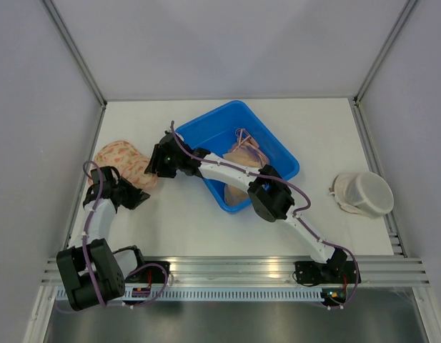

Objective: Unzip the laundry bag and remove the bra
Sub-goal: Unzip the laundry bag at the center of the board.

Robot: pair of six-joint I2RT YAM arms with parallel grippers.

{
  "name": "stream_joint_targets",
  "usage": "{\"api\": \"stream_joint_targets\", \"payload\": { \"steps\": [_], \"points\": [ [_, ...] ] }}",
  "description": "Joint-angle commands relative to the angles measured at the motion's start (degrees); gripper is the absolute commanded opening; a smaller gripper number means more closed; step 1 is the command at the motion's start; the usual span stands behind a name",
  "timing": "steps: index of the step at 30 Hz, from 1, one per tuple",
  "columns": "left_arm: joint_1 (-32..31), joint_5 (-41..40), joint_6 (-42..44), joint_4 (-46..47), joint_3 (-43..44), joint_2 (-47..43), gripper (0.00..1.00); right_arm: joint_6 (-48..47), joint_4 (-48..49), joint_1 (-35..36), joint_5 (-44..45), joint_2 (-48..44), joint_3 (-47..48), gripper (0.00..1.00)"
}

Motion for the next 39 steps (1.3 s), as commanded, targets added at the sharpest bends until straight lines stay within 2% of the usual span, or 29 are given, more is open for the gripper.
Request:
{"api": "stream_joint_targets", "payload": {
  "steps": [1,7,20,27,39],
  "points": [
    [-0.38,6.61,-3.85,7.02,-1.79,-0.78,0.02,0.62,1.02,0.15,-0.42,-4.49,-0.93,0.57],
    [-0.46,9.18,-4.03,8.7,-1.45,0.63,0.02,0.81,-0.29,1.03,0.72,-5.37,-1.99,0.57],
    [-0.38,10.85,-5.43,8.79,0.57,0.02,0.02,-0.52,-11.72,1.21,9.07,-8.18,-2.51,0.6],
    [-0.46,11.64,-5.78,9.32,0.58,0.46,0.02,5.02,-7.16,1.82,8.64,-10.99,-7.7,0.69],
    [-0.38,15.42,-6.84,11.52,-1.0,-0.77,0.02,10.91,-4.08,3.41,7.84,-9.77,-8.23,0.68]
  ]
}}
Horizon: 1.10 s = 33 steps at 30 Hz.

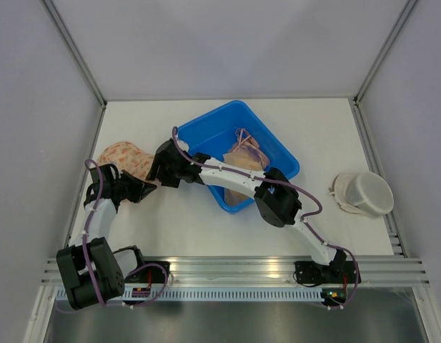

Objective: Unzip the laundry bag and remove the bra
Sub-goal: Unzip the laundry bag at the center of the board.

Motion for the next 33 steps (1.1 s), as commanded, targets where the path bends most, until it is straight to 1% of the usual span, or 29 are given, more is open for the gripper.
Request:
{"api": "stream_joint_targets", "payload": {
  "steps": [1,5,7,8,11,14,16,17,19,20,22,25,26,27,28,29,30,31,33],
  "points": [
    [-0.12,3.12,-1.83,2.47,0.42,-1.36,0.02,3.22,2.74,0.43,0.35,-1.59,0.09,0.68],
    [-0.03,3.12,-0.26,1.16,1.38,-0.49,0.02,3.84,4.06,0.43,0.35,-0.98,0.18,0.62],
    [-0.12,3.47,0.19,1.06,1.56,-0.14,0.02,2.7,4.94,0.52,0.26,-0.63,0.27,0.57],
    [-0.12,3.47,0.45,0.98,1.47,-0.05,0.02,2.26,4.94,0.43,0.87,-0.45,0.62,0.52],
    [-0.03,3.65,0.54,0.97,1.03,-0.05,0.02,2.17,3.97,0.43,2.01,-0.27,1.24,0.43],
    [-0.03,3.74,0.8,0.98,1.12,0.3,0.02,2.52,4.15,0.34,2.46,0.07,1.5,0.39],
    [-0.12,3.82,0.98,0.71,1.29,0.48,0.02,2.87,3.63,0.26,2.2,0.52,2.11,0.38],
    [-0.12,3.65,1.24,0.62,1.64,0.31,0.02,3.22,3.8,0.17,1.93,0.95,2.2,0.39],
    [-0.03,3.39,1.42,0.27,1.91,0.31,0.02,3.31,4.06,-0.01,0.97,1.39,3.08,0.45],
    [-0.03,3.3,1.68,0.1,2.17,0.31,0.02,3.4,3.89,-0.09,0.61,1.74,3.52,0.47],
    [-0.03,3.03,2.03,-0.34,2.52,0.39,0.02,3.13,3.36,-0.18,0.35,2.62,4.75,0.45],
    [-0.03,3.03,1.95,-0.34,2.61,0.48,0.02,3.05,3.53,-0.27,-0.09,2.89,4.84,0.33],
    [-0.11,2.68,1.95,-0.6,2.61,0.48,0.02,2.96,3.45,-0.27,0.0,2.63,4.75,0.21],
    [-0.03,2.07,2.03,-1.13,2.7,0.39,0.02,2.78,3.36,-0.36,0.26,2.37,4.58,0.14],
    [-0.11,-0.46,2.47,-2.44,2.87,0.22,0.02,2.43,3.27,-0.45,0.43,2.1,3.97,0.08],
    [-0.12,-2.14,2.91,-3.5,3.05,-0.04,0.02,2.17,3.18,-0.53,0.87,1.4,3.53,0.0],
    [-0.03,-4.24,3.52,-5.16,3.4,0.13,0.02,1.82,3.27,-0.53,1.14,0.96,3.0,0.0],
    [0.06,-8.26,5.18,-6.92,4.45,0.39,0.02,1.03,3.18,-0.71,1.31,0.52,2.13,0.0],
    [0.24,-11.71,6.43,-10.44,5.25,1.44,0.02,0.5,2.92,-1.06,1.58,-0.53,1.5,0.0]
  ]
}}
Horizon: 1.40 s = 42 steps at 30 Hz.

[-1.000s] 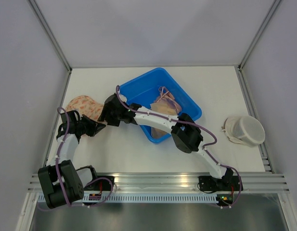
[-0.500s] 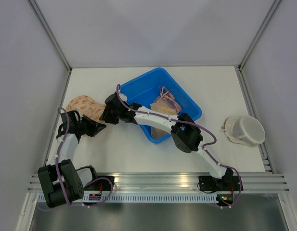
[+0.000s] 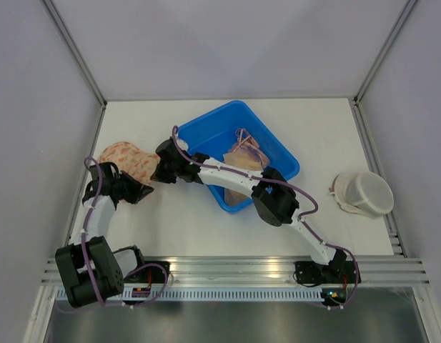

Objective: Unzip the laundry bag and remove the bra
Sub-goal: Unzip the laundry bag at the center of the board.

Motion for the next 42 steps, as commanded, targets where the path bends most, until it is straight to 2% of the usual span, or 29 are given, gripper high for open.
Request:
{"api": "stream_joint_targets", "payload": {
  "steps": [1,11,17,21,24,25,27,28,31,36,42],
  "points": [
    [0.52,-11.41,4.57,-6.1,3.22,1.1,0.02,-1.71,-0.16,-0.84,1.1,-3.14,-0.7,0.01],
    [8.78,-16.01,6.24,-7.95,6.2,4.08,0.02,-7.24,-0.95,-2.25,-1.1,-6.04,-2.47,0.0],
    [8.44,-15.84,6.42,-7.95,5.07,1.81,0.02,-8.48,-0.95,-2.51,-3.73,-3.5,0.69,0.0],
    [7.21,-13.3,6.25,-7.51,2.96,0.05,0.02,-8.39,-2.18,-3.04,-5.32,0.54,6.4,0.03],
    [5.36,-9.87,4.41,-5.41,0.16,-2.85,0.02,-7.69,-1.13,-3.57,-6.11,2.39,7.2,0.11],
    [4.92,-9.08,3.62,-4.53,-0.64,-3.55,0.02,-7.6,-1.13,-3.92,-6.28,3.01,7.38,0.22],
    [4.22,-5.74,1.69,-1.72,-2.57,-4.7,0.02,-7.6,-1.92,-4.44,-6.29,3.19,7.82,0.33],
    [3.86,-4.86,1.06,-0.58,-3.11,-4.79,0.02,-7.69,-2.1,-4.53,-6.2,2.75,7.64,0.42],
    [3.25,-3.71,-0.08,1.63,-3.99,-4.62,0.02,-8.48,-2.8,-4.62,-4.88,0.56,5.98,0.52],
    [2.72,-0.29,-0.61,6.27,-4.34,-3.04,0.02,-6.99,-0.52,-4.54,-6.37,-3.57,1.32,0.58],
    [2.1,1.13,-0.87,7.43,-3.64,-2.68,0.02,-4.61,-0.52,-2.96,-5.76,-5.42,0.7,0.6]
  ]
}}
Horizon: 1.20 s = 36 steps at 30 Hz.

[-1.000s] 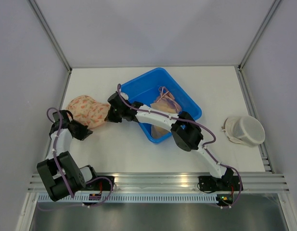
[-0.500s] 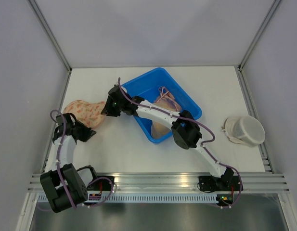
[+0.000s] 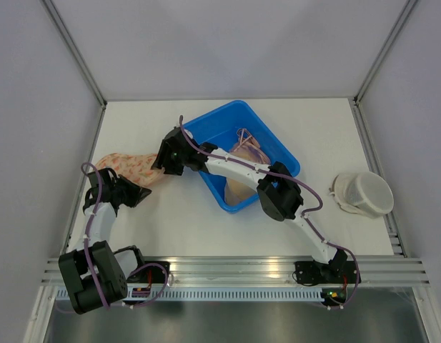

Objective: Unzip the laundry bag and remove the bra
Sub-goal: Unzip the laundry bag at the center of the board.

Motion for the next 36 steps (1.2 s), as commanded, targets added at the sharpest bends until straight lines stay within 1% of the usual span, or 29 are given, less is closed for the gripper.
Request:
{"api": "stream_joint_targets", "payload": {
  "steps": [1,4,9,21,22,28,36],
  "points": [
    [-0.15,2.98,-1.82,3.91,0.6,-0.56,0.02,2.29,0.29,1.33,0.32,-4.59,-0.11,0.6],
    [-0.23,2.9,-2.25,3.56,1.48,-0.74,0.02,3.61,-1.2,1.86,1.11,-4.95,-0.29,0.6],
    [-0.15,3.51,-1.99,2.95,2.71,1.54,0.02,5.72,-3.13,2.65,3.66,-5.82,-2.39,0.6],
    [-0.23,4.74,-1.2,2.24,3.76,1.28,0.02,9.15,-1.82,4.49,3.75,-3.1,-1.87,0.6],
    [-0.15,5.0,-1.2,2.24,3.77,1.11,0.02,9.41,-1.3,4.41,5.14,-2.84,-1.87,0.6],
    [-0.23,5.18,-0.94,1.19,4.56,0.06,0.02,10.47,-1.9,4.49,5.59,0.5,1.9,0.59],
    [-0.15,4.83,-0.41,0.4,5.08,-0.39,0.02,11.08,-1.73,4.49,5.5,3.05,4.02,0.55]
  ]
}}
